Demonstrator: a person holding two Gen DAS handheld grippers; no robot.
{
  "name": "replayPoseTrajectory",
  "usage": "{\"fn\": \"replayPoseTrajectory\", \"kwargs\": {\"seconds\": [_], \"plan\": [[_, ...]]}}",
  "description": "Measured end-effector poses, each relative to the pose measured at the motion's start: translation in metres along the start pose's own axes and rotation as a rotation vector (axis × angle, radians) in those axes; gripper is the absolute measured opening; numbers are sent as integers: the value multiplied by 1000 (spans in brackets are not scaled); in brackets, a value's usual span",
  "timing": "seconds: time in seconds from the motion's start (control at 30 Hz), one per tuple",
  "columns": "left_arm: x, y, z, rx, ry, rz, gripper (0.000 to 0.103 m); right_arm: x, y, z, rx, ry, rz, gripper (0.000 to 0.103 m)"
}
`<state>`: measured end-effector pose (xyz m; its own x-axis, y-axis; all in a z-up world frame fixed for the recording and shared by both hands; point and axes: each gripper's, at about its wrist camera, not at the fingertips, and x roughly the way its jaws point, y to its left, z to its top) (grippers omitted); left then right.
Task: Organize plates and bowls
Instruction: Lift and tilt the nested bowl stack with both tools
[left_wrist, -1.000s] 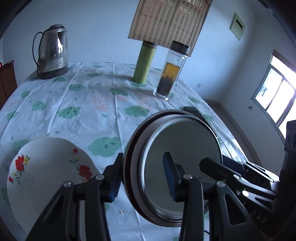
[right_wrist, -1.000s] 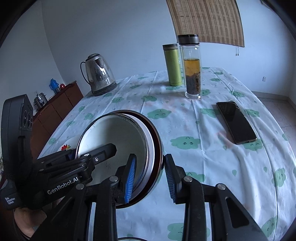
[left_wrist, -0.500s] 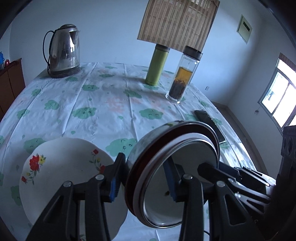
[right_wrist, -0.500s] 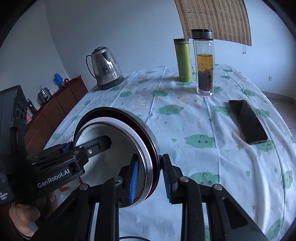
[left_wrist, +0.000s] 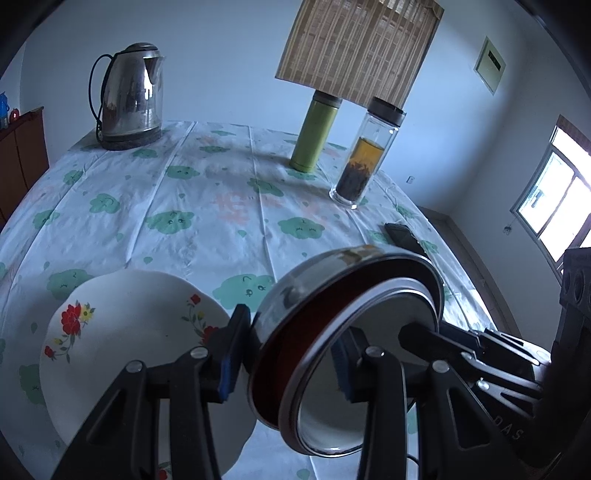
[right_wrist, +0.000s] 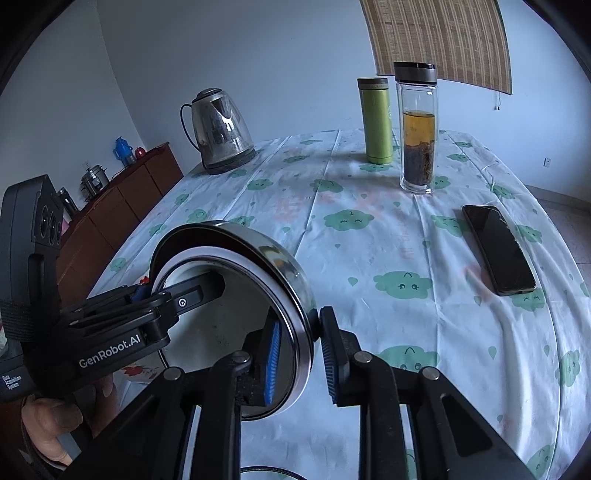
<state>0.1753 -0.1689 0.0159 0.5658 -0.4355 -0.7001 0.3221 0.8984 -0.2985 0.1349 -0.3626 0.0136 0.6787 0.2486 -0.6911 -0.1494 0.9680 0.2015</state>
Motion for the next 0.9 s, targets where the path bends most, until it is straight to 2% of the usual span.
{"fn": "replayPoseTrajectory", "kwargs": {"seconds": [0.43, 0.9], "plan": [[-28, 37, -8, -86, 10, 10, 40, -5, 47, 16, -138, 25, 47, 23], [-48, 82, -30, -141, 46, 97, 40, 22, 101, 19, -253, 116, 108, 23]]}}
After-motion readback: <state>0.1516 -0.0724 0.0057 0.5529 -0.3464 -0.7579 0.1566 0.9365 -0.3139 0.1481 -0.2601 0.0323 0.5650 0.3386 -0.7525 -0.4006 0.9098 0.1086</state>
